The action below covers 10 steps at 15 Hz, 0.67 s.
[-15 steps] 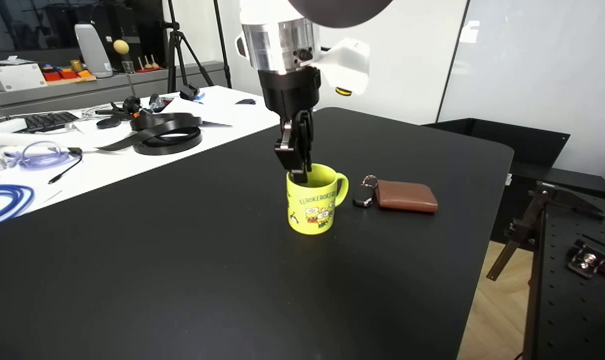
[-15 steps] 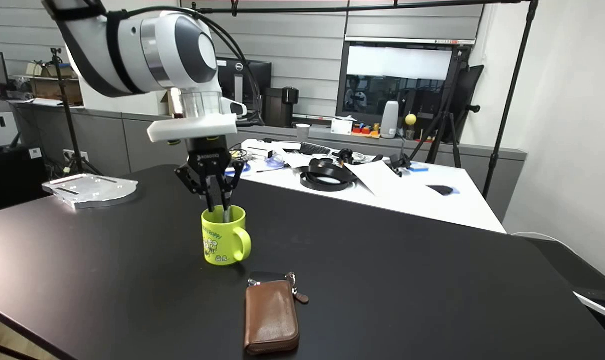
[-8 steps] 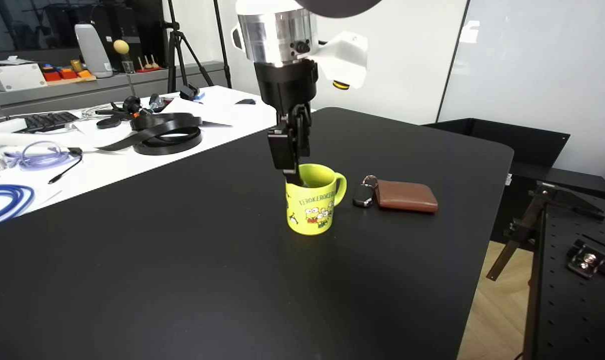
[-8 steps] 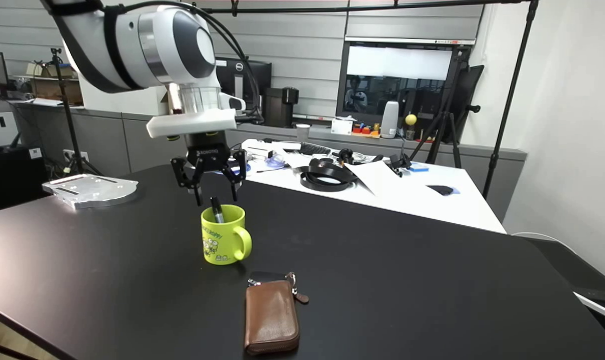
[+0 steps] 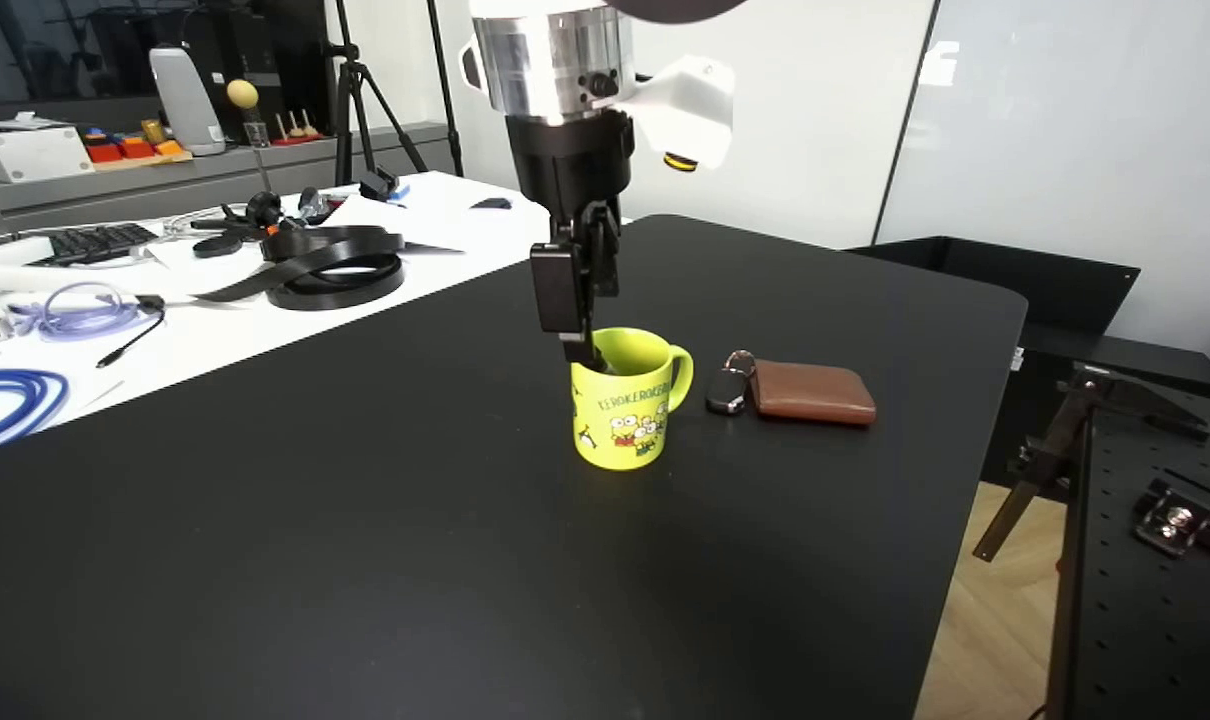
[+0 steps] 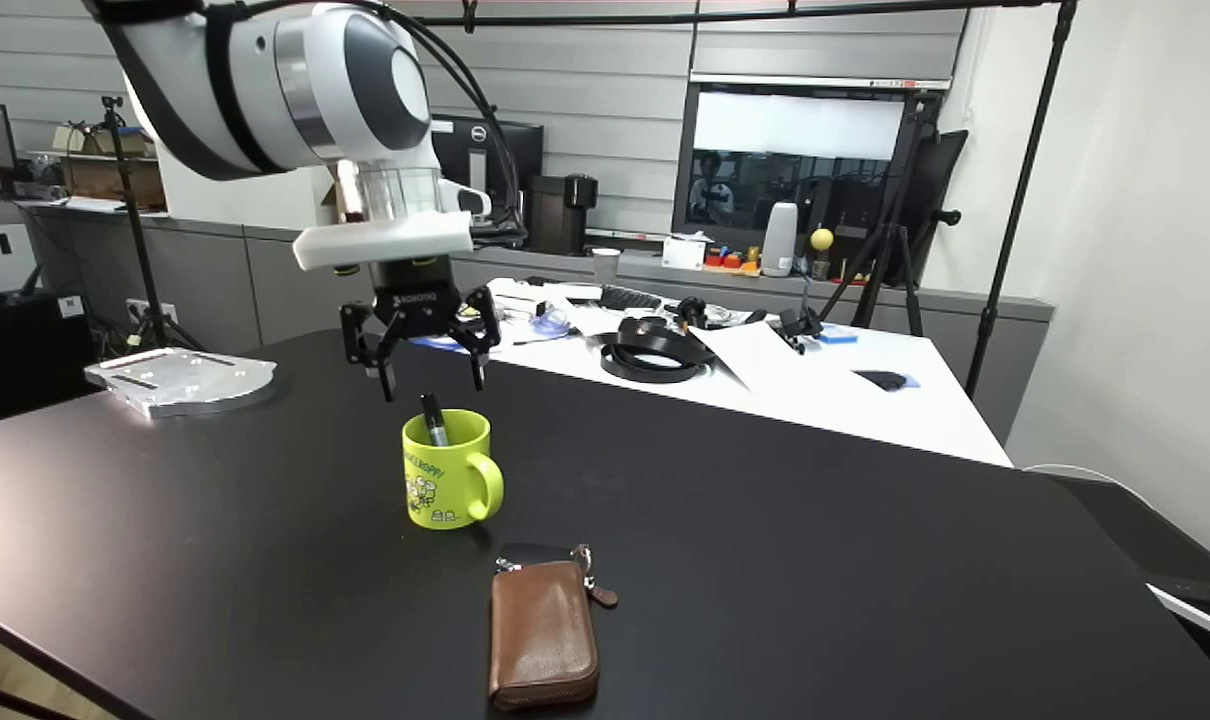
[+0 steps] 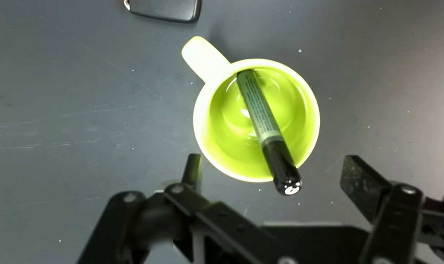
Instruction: Remove the marker from the cup and put it on the table
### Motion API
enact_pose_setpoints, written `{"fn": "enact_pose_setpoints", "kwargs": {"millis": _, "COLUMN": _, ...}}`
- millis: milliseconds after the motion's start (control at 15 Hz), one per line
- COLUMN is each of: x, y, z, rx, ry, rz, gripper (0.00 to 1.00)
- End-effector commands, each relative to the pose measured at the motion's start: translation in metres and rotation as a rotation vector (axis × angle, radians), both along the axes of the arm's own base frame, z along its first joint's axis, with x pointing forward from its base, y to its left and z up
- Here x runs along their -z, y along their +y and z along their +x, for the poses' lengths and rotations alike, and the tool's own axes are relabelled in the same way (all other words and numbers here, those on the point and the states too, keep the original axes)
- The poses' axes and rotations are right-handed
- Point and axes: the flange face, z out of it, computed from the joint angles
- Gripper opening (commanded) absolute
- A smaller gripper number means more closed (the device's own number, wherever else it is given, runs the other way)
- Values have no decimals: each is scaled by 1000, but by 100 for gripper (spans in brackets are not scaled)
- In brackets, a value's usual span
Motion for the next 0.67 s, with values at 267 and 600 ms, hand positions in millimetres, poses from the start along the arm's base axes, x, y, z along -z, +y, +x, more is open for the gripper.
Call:
{"fn": "enact_pose_setpoints", "kwargs": {"millis": 267, "x": 12, "y": 2, "z": 5, "rx": -6, "ry": 27, "rz": -17, "gripper": 37}}
{"fn": "enact_pose_setpoints", "kwargs": {"millis": 600, "x": 10, "y": 9, "z": 5, "rx": -23, "ry": 21, "rz": -15, "gripper": 3}}
